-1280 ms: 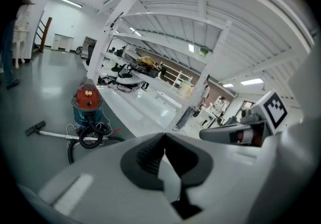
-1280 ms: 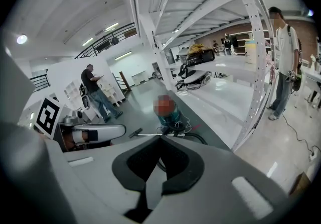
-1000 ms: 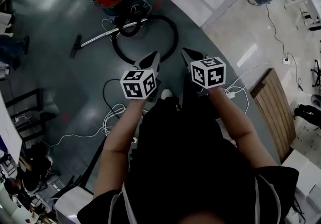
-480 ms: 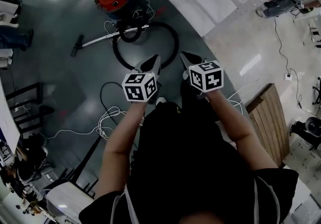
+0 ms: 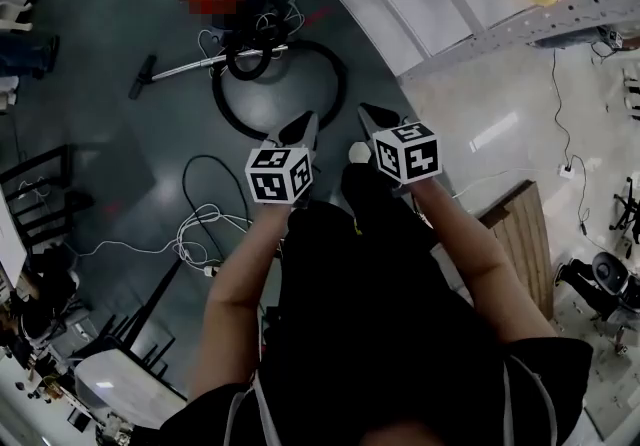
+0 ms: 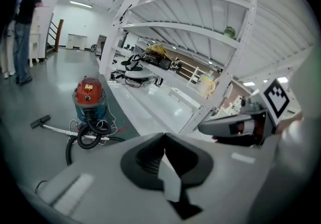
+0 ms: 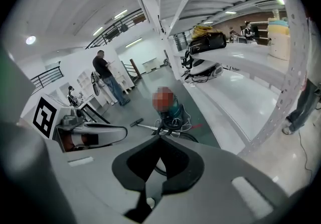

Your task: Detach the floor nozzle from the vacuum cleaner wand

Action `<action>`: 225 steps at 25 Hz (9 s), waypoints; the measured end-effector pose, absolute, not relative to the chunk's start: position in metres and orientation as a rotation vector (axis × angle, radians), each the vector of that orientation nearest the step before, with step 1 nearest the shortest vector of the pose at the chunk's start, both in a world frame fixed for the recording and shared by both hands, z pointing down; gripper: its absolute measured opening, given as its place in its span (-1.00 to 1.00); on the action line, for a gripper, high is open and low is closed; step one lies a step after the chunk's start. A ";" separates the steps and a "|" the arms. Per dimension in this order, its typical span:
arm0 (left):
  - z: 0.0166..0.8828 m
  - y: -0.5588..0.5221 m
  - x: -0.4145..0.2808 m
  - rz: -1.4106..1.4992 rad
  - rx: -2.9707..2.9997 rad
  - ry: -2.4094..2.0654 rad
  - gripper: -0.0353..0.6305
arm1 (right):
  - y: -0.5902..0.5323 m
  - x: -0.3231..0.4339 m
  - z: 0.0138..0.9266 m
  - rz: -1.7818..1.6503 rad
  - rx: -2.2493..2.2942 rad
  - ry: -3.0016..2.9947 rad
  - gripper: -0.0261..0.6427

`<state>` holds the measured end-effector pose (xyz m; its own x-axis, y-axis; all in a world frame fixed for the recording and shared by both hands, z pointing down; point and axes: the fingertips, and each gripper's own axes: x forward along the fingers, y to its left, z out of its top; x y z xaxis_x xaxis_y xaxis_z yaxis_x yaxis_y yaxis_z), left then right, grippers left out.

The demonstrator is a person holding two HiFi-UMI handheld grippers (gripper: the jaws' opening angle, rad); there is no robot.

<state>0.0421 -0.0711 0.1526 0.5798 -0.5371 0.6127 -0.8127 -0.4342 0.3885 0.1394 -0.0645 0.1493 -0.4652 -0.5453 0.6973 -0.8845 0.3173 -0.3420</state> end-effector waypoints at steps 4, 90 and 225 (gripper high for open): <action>0.174 -0.083 0.057 0.547 2.127 -1.086 -0.87 | -0.078 0.153 0.166 0.959 1.192 -2.126 -0.94; 0.694 -0.269 -0.086 0.357 2.059 -1.408 -0.87 | -0.389 0.034 0.785 -0.126 0.762 -1.943 -0.20; 0.785 -0.239 -0.054 1.678 2.649 -0.801 -0.13 | -0.240 0.081 0.774 -0.004 0.658 -1.958 -0.46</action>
<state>-0.0542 -0.2393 0.7847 0.3413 -0.4533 0.8234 -0.3548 -0.8734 -0.3337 0.0811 -0.2405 0.7737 -0.3252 -0.4471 0.8333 -0.4435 0.8504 0.2831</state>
